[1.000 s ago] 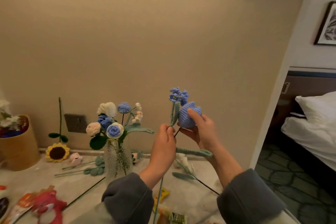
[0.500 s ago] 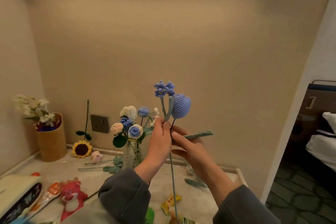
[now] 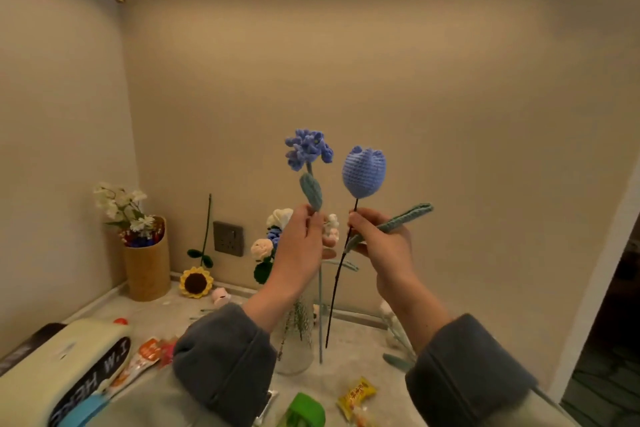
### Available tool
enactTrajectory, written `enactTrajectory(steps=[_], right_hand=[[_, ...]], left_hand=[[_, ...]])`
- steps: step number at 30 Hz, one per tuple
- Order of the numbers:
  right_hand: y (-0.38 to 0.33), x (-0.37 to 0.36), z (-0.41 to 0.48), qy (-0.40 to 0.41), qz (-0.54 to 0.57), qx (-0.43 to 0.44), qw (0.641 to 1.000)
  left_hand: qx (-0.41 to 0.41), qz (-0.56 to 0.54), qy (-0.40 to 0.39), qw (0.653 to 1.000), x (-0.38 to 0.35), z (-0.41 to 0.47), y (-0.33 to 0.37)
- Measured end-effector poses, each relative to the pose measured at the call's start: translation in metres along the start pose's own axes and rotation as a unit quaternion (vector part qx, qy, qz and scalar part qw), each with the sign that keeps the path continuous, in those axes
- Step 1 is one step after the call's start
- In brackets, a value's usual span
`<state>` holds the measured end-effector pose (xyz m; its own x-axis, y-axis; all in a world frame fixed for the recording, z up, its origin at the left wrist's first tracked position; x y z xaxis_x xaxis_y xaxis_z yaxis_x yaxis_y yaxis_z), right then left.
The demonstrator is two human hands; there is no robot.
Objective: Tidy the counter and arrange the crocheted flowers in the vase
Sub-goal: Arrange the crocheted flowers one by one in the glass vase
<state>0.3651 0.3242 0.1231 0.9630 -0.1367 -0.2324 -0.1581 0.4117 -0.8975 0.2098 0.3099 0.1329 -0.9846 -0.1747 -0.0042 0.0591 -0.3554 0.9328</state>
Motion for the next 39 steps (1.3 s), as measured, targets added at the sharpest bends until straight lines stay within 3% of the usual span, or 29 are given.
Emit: enactTrajectory(steps=[9, 18, 23, 34, 39], right_hand=[[-0.050, -0.031, 0.037, 0.040, 0.048, 0.069, 0.996], [-0.061, -0.047, 0.065, 0.068, 0.048, 0.122, 0.989], [-0.039, -0.052, 0.077, 0.076, 0.026, 0.132, 0.988], [0.028, -0.067, 0.093, 0.024, -0.028, 0.105, 0.994], [0.067, -0.070, 0.083, -0.030, -0.088, 0.047, 0.995]], left_hand=[[-0.102, -0.029, 0.068, 0.992, 0.043, 0.045, 0.079], [-0.178, -0.033, 0.103, 0.978, 0.059, 0.080, 0.116], [-0.172, -0.007, 0.104, 0.980, 0.057, 0.096, 0.091], [-0.079, 0.045, 0.051, 0.995, 0.043, 0.114, -0.006], [-0.070, 0.237, 0.053, 0.967, 0.046, 0.107, -0.035]])
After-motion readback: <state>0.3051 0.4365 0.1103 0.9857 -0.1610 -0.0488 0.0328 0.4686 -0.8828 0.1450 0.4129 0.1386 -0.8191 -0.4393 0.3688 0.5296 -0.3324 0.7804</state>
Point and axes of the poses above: each hand's wrist, its own z-axis towards the middle knuckle, its own x-axis out of the back of the hand, y = z × x, the point moved 9 cm from there along z, towards the middle knuckle, and after that the axes turned 7 degrees about x, right-handed, at the moved point
